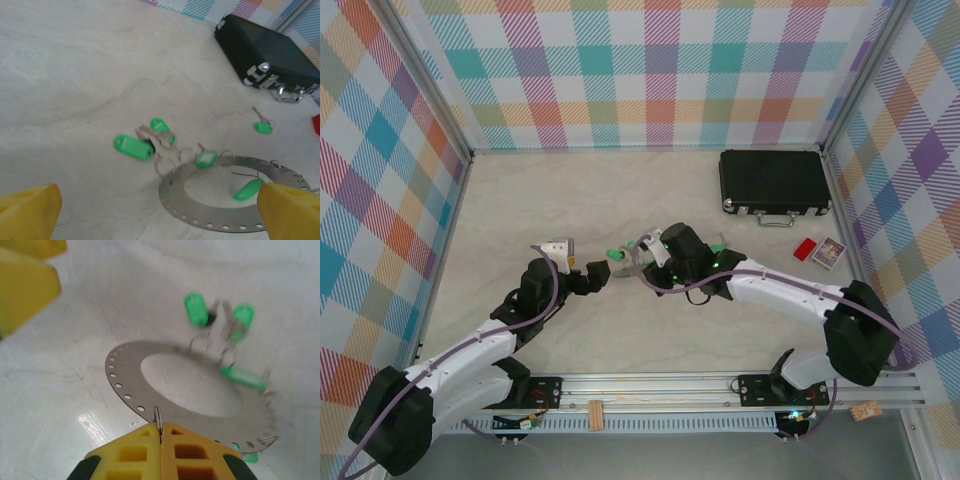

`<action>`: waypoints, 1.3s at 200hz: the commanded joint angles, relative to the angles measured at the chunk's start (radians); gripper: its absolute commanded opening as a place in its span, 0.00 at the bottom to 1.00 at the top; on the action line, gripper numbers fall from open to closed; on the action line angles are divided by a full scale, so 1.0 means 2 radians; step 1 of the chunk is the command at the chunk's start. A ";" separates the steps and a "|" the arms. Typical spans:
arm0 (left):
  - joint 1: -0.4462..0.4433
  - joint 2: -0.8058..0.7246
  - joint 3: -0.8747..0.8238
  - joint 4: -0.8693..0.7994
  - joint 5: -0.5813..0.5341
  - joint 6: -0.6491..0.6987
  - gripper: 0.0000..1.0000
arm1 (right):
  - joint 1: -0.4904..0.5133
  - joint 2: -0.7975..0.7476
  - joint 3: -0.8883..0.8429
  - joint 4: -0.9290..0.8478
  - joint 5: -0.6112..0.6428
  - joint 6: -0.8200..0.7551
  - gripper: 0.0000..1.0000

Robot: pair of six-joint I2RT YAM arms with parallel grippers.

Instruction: Put the keys on the keyring

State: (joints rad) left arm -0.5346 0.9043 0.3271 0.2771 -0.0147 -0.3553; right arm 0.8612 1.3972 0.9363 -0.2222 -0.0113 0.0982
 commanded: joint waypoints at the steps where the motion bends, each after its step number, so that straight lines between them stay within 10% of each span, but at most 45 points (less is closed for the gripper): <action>1: -0.002 -0.011 0.018 0.026 0.025 -0.012 1.00 | -0.012 -0.037 0.014 -0.008 0.000 -0.040 0.00; 122: -0.006 0.066 0.174 0.077 0.208 -0.039 0.86 | -0.118 -0.168 -0.068 0.202 -0.149 -0.012 0.00; 260: -0.047 0.099 0.259 -0.008 0.290 0.043 0.41 | -0.184 -0.139 -0.056 0.250 -0.366 0.051 0.00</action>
State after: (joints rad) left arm -0.6125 1.0931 0.8165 0.2955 0.5091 -0.3176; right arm 0.5030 1.1053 0.7967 0.2062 -0.6609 0.1791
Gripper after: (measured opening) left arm 0.435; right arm 0.047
